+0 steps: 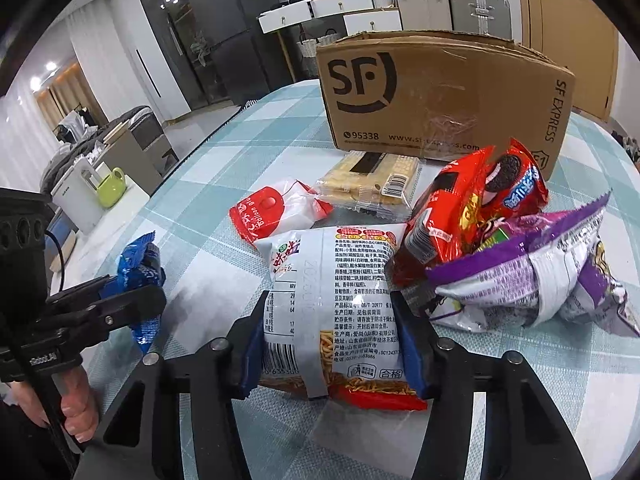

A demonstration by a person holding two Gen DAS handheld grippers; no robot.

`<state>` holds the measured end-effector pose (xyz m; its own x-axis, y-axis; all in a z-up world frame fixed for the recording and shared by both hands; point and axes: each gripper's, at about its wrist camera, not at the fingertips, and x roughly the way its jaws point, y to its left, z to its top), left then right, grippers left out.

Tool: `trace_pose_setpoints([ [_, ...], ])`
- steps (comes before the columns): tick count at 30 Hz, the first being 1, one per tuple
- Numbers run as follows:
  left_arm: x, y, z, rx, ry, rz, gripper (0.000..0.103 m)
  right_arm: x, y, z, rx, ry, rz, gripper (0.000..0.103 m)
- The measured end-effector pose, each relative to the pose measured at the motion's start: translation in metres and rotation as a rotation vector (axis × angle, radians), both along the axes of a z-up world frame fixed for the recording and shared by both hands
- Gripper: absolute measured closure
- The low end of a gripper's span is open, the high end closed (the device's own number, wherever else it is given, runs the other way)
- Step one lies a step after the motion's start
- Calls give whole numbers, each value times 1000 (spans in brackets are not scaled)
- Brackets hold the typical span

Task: Organize snacks
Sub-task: 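Grasp the white noodle snack bag with the right gripper while the left holds the Oreo pack, then carry the Oreo pack and noodle bag over the SF box and release them inside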

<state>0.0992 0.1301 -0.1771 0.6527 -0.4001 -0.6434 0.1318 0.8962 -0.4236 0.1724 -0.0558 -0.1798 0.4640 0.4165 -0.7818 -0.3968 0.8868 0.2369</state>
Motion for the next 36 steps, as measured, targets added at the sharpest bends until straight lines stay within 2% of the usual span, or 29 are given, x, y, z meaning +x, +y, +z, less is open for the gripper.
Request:
trace_pose_setpoints([
  [10, 2, -5, -1, 41, 13, 10, 61, -30, -24, 20, 88, -23, -20, 48],
  [17, 3, -13, 0, 99, 18, 10, 61, -45, -46, 15, 154, 10, -39, 50],
  [24, 0, -21, -1, 139, 44, -2, 61, -66, -68, 36, 186, -46, -53, 50],
  [36, 8, -57, 54, 154, -6, -56, 61, -80, -86, 101, 254, -188, 2, 50],
])
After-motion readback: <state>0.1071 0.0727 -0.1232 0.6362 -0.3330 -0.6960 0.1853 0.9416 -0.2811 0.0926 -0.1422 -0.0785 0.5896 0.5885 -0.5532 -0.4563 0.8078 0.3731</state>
